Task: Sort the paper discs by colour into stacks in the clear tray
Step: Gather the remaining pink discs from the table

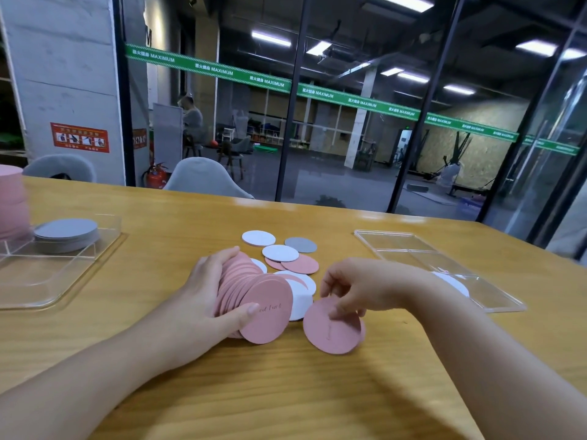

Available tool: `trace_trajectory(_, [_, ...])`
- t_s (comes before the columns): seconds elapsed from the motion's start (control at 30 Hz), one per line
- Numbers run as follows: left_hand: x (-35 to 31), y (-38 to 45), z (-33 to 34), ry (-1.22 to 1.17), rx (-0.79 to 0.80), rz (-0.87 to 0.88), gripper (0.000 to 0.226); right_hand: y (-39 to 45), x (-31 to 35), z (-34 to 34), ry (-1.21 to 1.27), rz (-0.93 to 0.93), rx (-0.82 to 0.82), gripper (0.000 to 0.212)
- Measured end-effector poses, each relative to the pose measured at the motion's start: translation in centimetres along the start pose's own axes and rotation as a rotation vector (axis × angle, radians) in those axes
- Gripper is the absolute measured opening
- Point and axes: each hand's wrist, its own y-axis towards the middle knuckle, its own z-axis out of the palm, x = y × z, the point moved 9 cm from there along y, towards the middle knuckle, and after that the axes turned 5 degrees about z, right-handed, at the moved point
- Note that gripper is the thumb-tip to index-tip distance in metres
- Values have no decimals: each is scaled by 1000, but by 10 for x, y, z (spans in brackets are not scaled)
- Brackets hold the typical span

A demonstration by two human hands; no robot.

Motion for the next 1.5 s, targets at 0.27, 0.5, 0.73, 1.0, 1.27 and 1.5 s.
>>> trace_trajectory(0.27, [-1,1,1,-2,1,0,95,-3,-15,11,-223,188,103,54])
trace_trajectory(0.5, [0,0,0,1,2,2,94,-5,-14,2,-247,160,-21,41])
trace_trajectory(0.73, [2,2,0,-8,-4,18,98,-15,14,-10,47,-63,-33,24])
trace_trajectory(1.0, [6,3,0,-49,5,-8,114,-15,54,-10,138,-281,-279,25])
trace_trajectory(1.27, [3,1,-1,-34,-1,-10,93,-17,70,-7,283,-419,-380,18])
trace_trajectory(1.5, [3,-1,-3,-34,-30,-22,88,20,-24,-30,276,-12,-684,11])
